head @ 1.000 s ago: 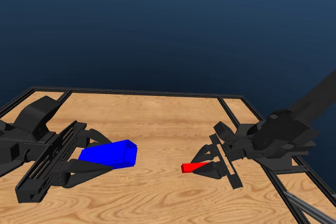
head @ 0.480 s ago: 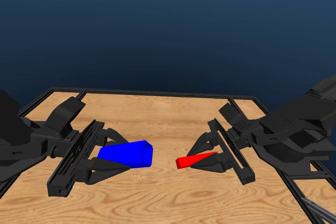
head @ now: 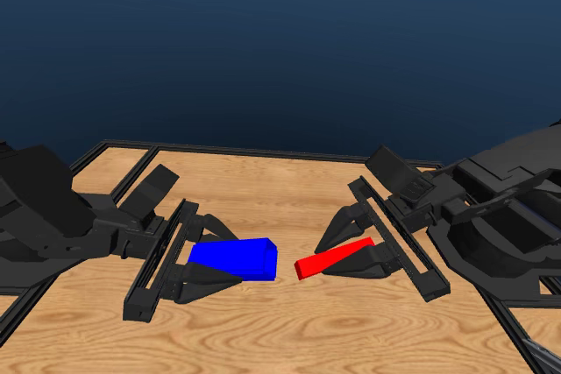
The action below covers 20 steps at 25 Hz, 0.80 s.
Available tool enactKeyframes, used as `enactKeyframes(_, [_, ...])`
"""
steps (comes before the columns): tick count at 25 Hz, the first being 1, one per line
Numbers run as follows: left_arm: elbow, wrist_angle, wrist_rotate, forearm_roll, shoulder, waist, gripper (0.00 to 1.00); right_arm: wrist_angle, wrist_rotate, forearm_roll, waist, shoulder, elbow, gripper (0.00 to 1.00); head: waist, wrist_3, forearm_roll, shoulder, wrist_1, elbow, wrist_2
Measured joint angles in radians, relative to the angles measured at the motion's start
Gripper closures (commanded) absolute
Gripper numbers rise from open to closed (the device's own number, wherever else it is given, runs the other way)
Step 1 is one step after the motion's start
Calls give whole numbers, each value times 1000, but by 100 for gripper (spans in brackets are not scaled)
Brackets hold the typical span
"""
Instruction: Insert peg into socket
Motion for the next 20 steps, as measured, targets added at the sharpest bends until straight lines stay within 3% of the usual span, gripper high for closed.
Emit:
enactKeyframes(11, [-42,2,-21,17,24,6,100,257,284,-270,20,40,-132,100,10,-2,2,0,4,1,-3])
enactKeyframes(20, [-40,-2,-45,35,54,20,100,372,397,-392,64,85,-237,100,13,-5,2,0,5,1,-5])
